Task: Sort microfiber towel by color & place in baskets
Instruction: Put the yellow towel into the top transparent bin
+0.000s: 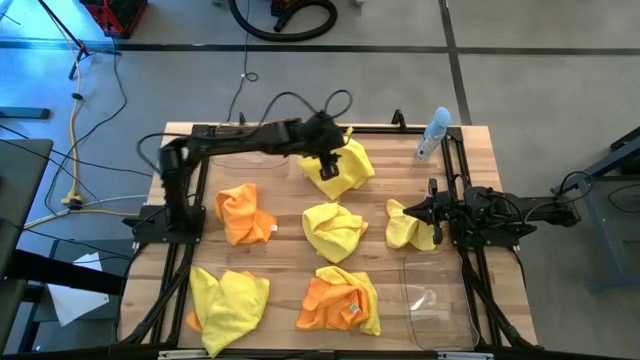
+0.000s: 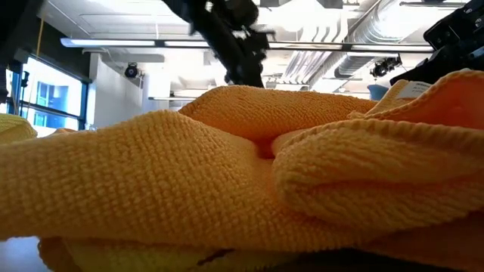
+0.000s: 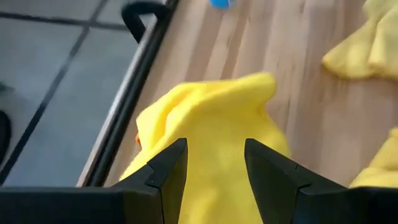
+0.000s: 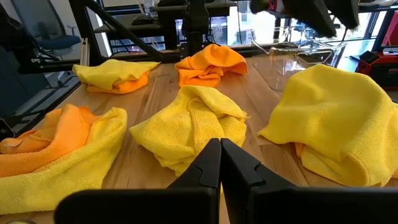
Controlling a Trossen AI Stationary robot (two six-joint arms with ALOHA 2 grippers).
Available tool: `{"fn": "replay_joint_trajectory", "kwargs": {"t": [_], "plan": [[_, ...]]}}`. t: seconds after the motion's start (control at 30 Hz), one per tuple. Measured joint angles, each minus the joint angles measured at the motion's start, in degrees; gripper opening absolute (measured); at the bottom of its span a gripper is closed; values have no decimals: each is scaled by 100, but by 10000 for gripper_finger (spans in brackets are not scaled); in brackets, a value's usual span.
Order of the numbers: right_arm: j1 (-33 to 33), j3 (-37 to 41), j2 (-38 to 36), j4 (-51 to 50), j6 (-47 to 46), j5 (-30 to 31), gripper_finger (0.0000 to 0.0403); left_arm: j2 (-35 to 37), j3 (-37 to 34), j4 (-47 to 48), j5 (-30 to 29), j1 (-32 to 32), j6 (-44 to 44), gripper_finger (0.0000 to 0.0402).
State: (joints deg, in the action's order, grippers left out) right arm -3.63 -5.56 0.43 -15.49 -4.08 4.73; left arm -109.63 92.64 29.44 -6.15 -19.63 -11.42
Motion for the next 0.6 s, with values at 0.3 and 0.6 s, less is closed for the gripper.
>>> {"fn": "replay_joint_trajectory", "kwargs": {"t": [0.3,0.6], "plan": [[-1,-2,0,0,0,0,0,-1363,1261,539,40,-432,-403,149],[-1,0,0,0,1,0,0,-1848,1409,1116,29,-628,-691,139]]}}
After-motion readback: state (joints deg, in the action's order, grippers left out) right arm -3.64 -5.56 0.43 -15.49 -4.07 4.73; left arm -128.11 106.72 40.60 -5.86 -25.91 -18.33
